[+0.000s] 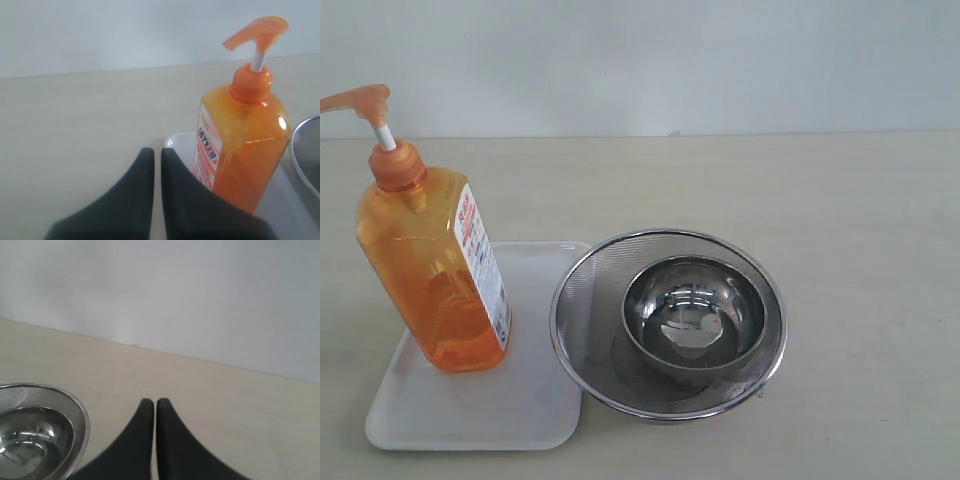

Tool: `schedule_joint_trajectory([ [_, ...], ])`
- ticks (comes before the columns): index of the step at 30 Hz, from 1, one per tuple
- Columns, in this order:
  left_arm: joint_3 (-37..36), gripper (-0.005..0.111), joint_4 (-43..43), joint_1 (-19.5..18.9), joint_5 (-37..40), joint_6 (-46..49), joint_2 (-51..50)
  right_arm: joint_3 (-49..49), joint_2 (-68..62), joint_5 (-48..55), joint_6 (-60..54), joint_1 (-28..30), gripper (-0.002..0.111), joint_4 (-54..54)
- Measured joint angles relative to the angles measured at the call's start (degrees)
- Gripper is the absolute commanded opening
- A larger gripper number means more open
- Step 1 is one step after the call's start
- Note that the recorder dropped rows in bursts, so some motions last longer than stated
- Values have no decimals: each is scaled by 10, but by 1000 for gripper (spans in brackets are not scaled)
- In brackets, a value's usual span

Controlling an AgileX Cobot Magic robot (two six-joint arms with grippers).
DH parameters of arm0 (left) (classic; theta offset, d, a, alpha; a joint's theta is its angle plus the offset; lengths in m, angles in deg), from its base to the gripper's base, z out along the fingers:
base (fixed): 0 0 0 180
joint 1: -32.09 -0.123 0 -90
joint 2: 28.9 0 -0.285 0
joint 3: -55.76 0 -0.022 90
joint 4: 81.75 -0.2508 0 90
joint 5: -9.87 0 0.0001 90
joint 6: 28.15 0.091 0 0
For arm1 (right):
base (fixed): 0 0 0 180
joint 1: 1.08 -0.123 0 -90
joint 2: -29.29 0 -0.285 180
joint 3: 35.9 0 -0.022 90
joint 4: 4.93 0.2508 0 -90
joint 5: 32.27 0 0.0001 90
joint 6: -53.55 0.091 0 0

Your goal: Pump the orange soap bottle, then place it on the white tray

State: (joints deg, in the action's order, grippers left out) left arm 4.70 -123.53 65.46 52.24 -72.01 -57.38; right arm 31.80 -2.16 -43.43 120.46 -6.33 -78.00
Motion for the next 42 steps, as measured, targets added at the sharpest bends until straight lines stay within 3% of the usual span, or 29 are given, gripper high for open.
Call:
schedule_joint_trajectory([
  [4, 0, 5, 0, 0, 0, 0, 0, 16, 0, 2, -175, 0, 0, 187],
  [5, 0, 5, 0, 0, 0, 0, 0, 26, 0, 3, -295, 0, 0, 322],
  [7, 0, 5, 0, 0, 0, 0, 0, 36, 0, 4, -438, 0, 0, 489],
  [9, 0, 5, 0, 0, 0, 0, 0, 45, 2, 3, -522, 0, 0, 590],
  [15, 0, 5, 0, 0, 0, 0, 0, 88, 141, 24, -577, 0, 0, 632],
  [20, 0, 5, 0, 0, 0, 0, 0, 92, 223, 149, -602, 0, 0, 663],
  [30, 0, 5, 0, 0, 0, 0, 0, 93, 232, 266, -719, 0, 0, 739],
  [42, 0, 5, 0, 0, 0, 0, 0, 95, 233, 310, -685, 0, 0, 756],
])
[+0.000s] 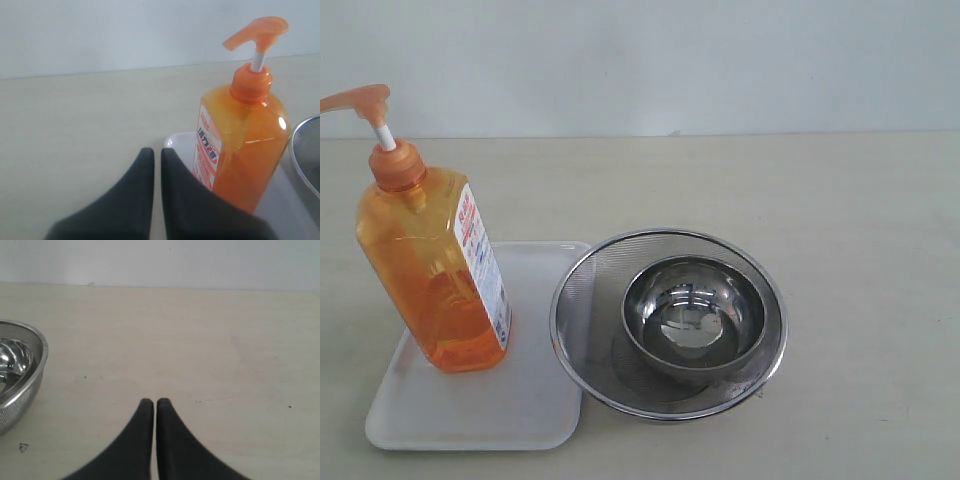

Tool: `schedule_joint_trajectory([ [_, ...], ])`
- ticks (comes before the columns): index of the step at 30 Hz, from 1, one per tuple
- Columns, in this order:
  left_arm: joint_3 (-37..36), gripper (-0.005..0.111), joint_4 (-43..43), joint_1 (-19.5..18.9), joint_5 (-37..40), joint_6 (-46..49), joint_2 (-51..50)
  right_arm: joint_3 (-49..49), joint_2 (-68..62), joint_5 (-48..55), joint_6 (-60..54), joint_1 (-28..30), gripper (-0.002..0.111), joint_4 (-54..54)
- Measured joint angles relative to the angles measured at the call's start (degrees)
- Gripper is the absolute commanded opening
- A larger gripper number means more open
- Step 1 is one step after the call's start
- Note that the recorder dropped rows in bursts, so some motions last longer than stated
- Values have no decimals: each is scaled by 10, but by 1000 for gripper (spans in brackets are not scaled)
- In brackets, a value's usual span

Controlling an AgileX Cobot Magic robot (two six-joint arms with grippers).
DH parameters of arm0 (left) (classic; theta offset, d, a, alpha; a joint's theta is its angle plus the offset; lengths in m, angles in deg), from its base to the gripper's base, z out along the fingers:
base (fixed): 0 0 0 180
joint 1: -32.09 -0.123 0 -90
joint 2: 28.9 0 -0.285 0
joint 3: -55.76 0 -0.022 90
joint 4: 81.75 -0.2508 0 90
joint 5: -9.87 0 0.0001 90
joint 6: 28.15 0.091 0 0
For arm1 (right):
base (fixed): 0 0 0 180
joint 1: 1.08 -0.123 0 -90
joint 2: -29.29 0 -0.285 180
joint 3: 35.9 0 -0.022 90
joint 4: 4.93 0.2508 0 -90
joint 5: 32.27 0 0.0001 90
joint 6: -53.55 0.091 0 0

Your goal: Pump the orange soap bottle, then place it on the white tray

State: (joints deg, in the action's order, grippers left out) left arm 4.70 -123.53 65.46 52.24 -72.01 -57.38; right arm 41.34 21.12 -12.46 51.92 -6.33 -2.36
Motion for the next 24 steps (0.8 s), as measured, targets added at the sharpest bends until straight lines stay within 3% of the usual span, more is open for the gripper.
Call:
schedule_joint_trajectory([
  [24, 0, 5, 0, 0, 0, 0, 0, 0, 0, 2, 7, 0, 0, 1],
])
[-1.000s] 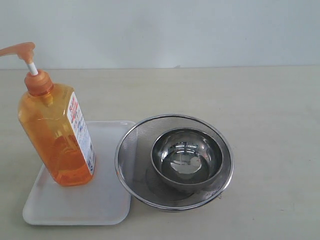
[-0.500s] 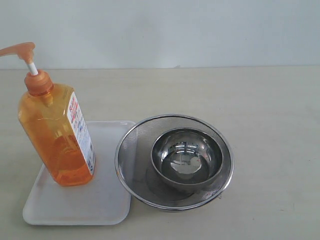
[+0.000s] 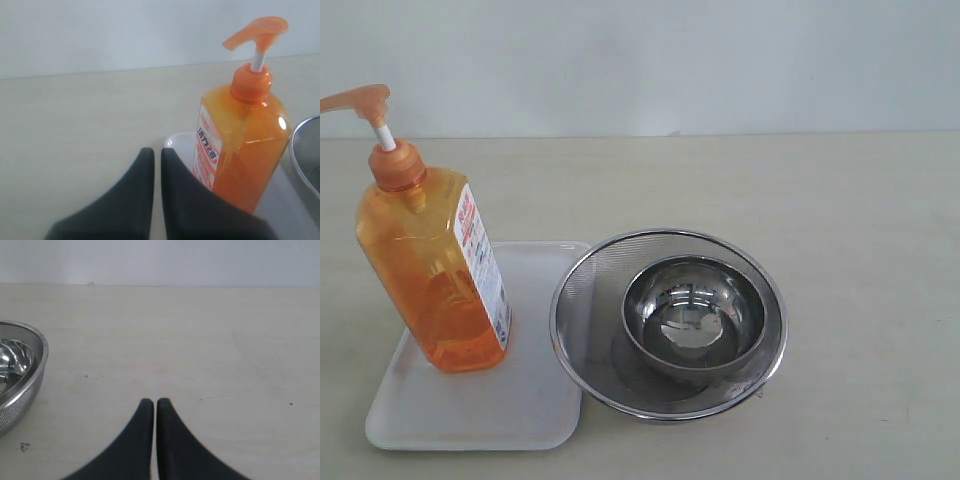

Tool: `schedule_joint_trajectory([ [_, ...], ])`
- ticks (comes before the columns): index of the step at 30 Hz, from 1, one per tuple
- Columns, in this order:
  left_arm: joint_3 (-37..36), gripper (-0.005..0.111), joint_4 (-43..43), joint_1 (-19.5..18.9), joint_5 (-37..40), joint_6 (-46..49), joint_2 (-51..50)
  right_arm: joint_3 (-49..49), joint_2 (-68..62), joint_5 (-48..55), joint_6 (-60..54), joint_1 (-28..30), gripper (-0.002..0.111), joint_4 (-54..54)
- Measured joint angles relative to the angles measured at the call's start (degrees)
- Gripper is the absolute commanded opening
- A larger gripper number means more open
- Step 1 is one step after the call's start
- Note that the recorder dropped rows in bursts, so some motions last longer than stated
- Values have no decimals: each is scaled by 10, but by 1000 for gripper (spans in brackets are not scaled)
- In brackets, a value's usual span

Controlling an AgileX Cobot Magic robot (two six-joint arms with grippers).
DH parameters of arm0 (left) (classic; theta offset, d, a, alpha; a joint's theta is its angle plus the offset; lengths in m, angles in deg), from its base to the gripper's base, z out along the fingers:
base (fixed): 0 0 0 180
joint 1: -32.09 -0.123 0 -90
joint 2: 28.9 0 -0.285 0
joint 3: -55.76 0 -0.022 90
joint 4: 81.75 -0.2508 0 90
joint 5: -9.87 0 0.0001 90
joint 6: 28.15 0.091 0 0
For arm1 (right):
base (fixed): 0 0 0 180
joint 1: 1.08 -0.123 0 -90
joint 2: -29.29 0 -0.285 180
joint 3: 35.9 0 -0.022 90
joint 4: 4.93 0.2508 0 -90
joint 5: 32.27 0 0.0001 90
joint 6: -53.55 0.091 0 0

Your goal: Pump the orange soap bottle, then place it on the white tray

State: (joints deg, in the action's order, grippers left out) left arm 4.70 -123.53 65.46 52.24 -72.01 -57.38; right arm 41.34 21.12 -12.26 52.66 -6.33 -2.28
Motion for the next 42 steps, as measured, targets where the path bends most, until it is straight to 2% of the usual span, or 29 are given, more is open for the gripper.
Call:
schedule_joint_trajectory([
  [27, 0, 5, 0, 0, 0, 0, 0, 0, 0, 2, 0, 0, 0, 0],
  [34, 0, 5, -38, 0, -2, 0, 0, 0, 0, 2, 0, 0, 0, 0],
  [37, 0, 5, -39, -15, -47, 0, 0, 0, 0, 2, 0, 0, 0, 0],
  [39, 0, 5, -40, -42, -107, 0, 0, 0, 0, 2, 0, 0, 0, 0],
  [42, -15, 5, -39, -104, -220, 0, 0, 0, 0, 2, 0, 0, 0, 0],
])
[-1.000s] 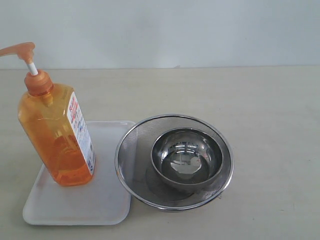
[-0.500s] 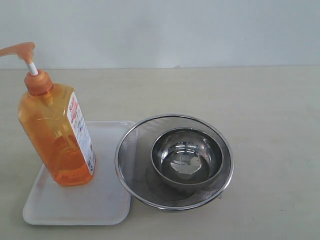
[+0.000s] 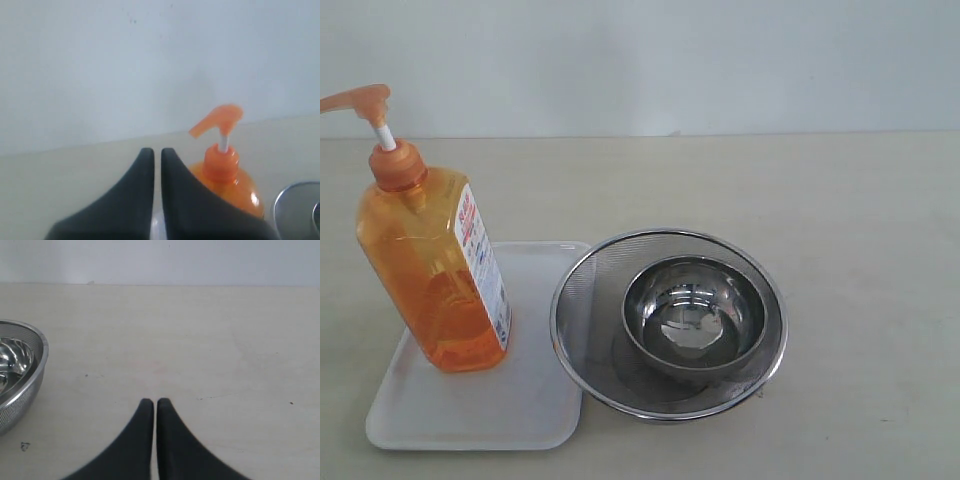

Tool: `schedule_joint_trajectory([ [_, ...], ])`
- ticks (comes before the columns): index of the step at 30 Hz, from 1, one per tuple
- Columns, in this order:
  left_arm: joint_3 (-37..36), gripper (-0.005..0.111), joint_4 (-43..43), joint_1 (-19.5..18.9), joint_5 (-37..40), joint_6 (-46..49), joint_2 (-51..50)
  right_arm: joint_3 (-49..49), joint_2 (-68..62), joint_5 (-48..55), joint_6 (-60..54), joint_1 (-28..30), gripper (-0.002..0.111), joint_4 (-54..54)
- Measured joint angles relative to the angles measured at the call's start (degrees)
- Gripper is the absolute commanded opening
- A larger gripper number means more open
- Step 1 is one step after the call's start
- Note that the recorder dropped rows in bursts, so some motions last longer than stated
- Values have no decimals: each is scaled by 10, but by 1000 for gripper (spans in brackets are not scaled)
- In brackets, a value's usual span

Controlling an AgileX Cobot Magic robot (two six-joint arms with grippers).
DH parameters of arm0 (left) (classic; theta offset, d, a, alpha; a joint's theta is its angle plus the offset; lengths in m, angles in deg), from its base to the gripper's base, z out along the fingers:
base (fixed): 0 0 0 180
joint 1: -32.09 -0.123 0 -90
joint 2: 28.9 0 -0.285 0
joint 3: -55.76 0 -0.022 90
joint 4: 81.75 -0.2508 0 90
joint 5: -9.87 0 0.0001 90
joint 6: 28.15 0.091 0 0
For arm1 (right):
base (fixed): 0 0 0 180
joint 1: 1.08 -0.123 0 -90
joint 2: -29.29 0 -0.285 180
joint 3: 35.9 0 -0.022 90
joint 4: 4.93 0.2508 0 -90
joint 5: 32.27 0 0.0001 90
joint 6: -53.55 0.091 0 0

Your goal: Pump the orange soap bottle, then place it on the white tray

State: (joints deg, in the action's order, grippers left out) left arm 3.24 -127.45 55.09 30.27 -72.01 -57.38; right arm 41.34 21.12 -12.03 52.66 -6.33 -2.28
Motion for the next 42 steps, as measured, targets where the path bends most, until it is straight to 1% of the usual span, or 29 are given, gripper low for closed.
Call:
schedule_joint_trajectory([
  [4, -41, 5, 25, -85, -149, 0, 0, 0, 0, 0, 0, 0, 0, 0],
  [6, -73, 5, 43, -122, -204, -1, 0, 0, 0, 0, 0, 0, 0, 0],
  [7, -86, 5, 48, -134, -225, -4, 1, 0, 0, 0, 0, 0, 0, 0],
  [11, -150, 5, 58, -186, -272, -46, 31, 0, 0, 0, 1, 0, 0, 0],
  [15, -201, 5, 61, -230, -301, -81, 100, 0, 0, 0, 1, 0, 0, 0],
  [18, -226, 5, 61, -256, -325, -88, 153, 0, 0, 0, 1, 0, 0, 0],
  [21, -241, 5, 62, -263, -332, -90, 191, 0, 0, 0, 1, 0, 0, 0],
  [25, -244, 5, 63, -264, -337, -99, 204, 0, 0, 0, 1, 0, 0, 0],
  [35, -244, 5, 63, -264, -339, -200, 205, 0, 0, 0, 2, 0, 0, 0],
  [39, -244, 5, 63, -264, -339, -205, 205, 0, 0, 0, 2, 0, 0, 0],
  [42, -245, 5, 63, -264, -339, -164, 205, 0, 0, 0, 3, 0, 0, 0],
])
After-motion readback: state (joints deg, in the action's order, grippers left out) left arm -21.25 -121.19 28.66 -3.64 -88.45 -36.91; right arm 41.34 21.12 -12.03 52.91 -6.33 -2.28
